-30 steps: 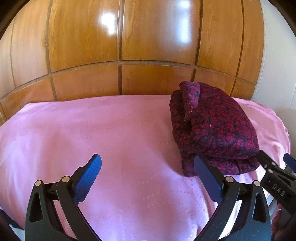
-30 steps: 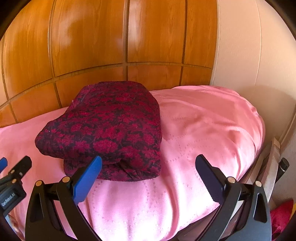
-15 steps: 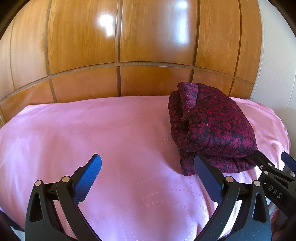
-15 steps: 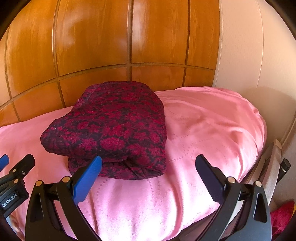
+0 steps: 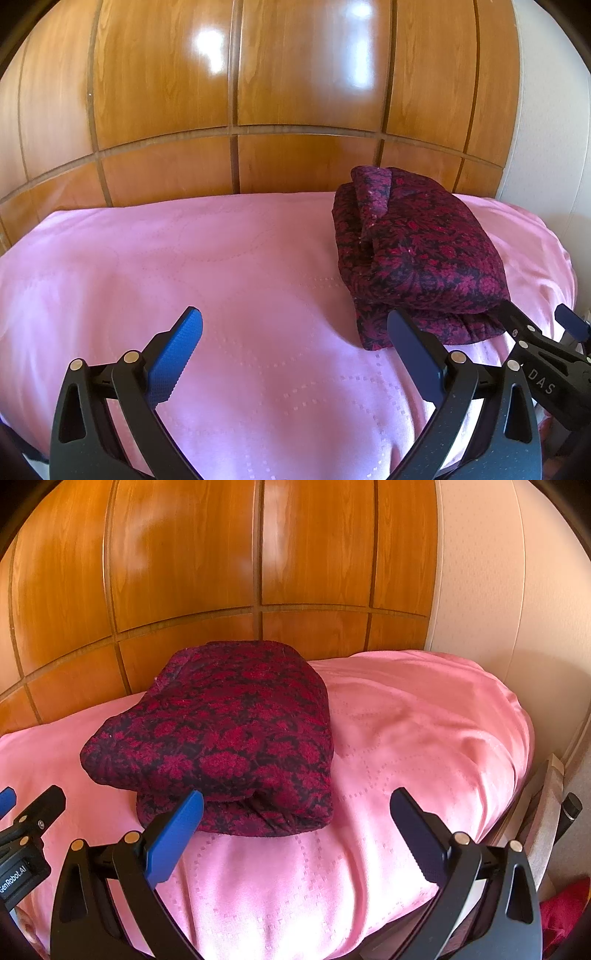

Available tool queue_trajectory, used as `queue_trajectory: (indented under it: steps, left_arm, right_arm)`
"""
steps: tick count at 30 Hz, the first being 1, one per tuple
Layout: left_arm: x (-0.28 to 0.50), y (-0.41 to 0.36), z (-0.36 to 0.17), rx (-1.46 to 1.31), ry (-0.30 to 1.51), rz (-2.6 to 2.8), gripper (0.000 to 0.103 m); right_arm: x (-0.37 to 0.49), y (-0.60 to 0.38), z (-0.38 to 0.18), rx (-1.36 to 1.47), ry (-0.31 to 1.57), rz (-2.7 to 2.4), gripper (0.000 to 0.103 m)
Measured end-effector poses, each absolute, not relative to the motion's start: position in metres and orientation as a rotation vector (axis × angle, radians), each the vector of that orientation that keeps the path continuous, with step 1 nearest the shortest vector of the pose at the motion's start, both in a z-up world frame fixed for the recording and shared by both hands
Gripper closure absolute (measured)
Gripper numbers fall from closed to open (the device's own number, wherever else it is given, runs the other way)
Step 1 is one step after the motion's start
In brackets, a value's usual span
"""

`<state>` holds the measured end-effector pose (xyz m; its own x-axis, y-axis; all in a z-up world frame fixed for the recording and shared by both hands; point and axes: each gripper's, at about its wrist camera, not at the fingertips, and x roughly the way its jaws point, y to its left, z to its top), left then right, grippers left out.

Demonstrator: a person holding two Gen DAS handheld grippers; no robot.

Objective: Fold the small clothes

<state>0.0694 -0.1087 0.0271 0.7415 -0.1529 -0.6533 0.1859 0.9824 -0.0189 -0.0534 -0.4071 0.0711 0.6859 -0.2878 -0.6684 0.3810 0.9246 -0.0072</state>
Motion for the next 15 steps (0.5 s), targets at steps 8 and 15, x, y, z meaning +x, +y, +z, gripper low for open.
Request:
queue_trajectory:
  steps: [8,15]
  left_arm:
    - [0.069,-0.112,0.026,0.058,0.714,-0.183,0.004]
    - [0.079,-0.109,0.02,0.038,0.746,-0.196,0.006]
  right_arm:
    - [-0.051,-0.408,0.068,0.138,0.725,-0.369,0.002]
    - [-0.049,-0.407,0.062,0.142,0.745,-0.363,0.002]
